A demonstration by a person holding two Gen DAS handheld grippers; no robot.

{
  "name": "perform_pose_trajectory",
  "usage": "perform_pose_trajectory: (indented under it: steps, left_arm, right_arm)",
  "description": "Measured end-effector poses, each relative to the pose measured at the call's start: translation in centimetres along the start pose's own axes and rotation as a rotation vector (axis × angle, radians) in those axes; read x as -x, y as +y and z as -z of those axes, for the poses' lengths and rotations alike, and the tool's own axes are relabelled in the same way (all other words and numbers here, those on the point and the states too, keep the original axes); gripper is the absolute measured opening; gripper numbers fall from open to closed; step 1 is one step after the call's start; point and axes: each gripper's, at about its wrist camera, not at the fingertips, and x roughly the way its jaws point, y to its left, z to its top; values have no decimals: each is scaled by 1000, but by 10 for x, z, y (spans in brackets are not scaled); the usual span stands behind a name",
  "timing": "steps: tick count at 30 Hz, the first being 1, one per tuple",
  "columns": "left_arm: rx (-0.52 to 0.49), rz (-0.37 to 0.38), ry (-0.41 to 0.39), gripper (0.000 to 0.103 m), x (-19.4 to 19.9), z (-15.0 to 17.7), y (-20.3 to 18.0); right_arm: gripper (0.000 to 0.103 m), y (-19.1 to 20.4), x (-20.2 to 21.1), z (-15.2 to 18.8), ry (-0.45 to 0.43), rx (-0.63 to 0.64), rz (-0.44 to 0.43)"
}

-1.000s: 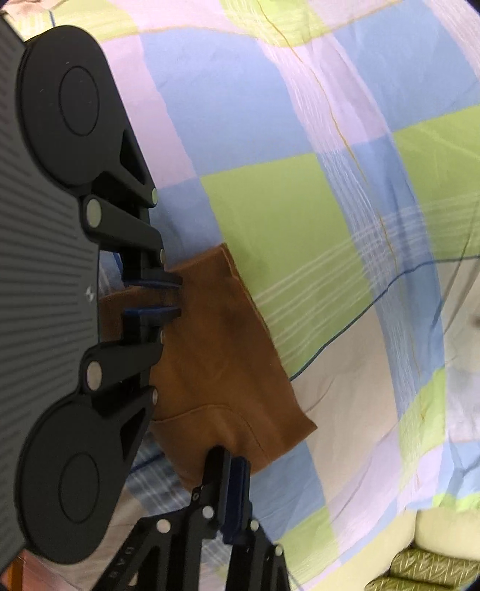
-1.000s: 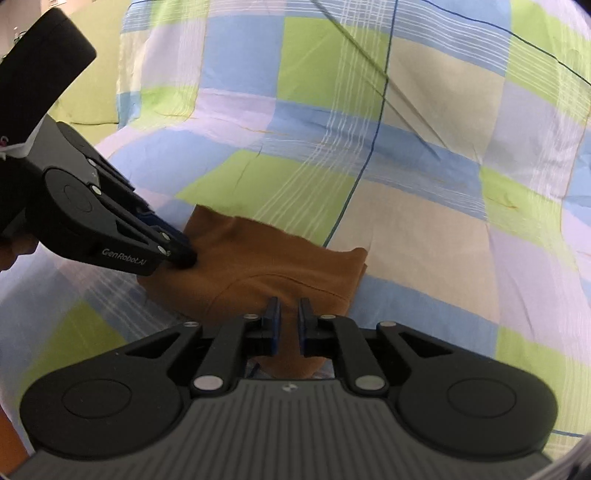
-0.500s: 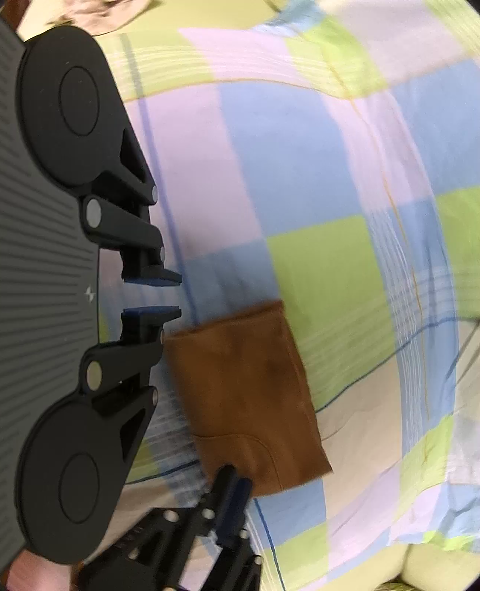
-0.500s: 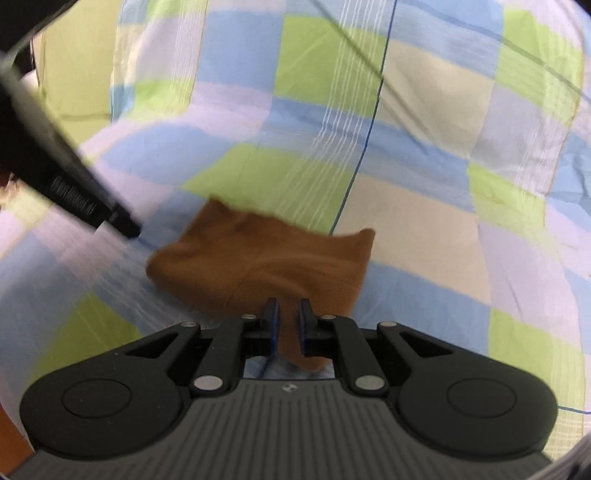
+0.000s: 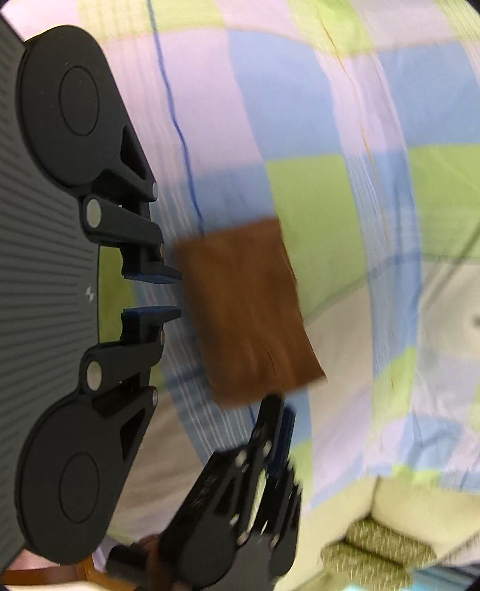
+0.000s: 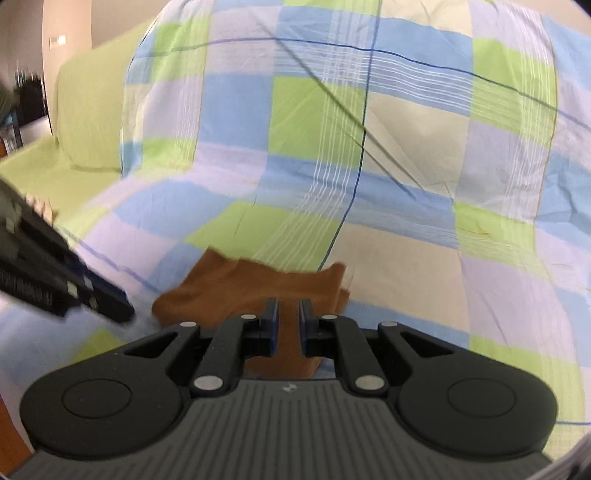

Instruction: Fold clothes

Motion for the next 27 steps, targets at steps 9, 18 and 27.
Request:
perform_pose_trajectory:
  steps: [9,18,27]
  left_arm:
    - [5,5,-58,15,-25,-12,-36]
    - [56,-31,-129,16,-40,-28,-35]
    - [12,-93,-161,21,-48,-39,-37]
  right_arm:
    - [31,-70,-37,-17,94,-249,-197]
    - [3,-80,-71,-26,2,-233,-323]
    - [3,-87,-101,-10,115,-229,-306]
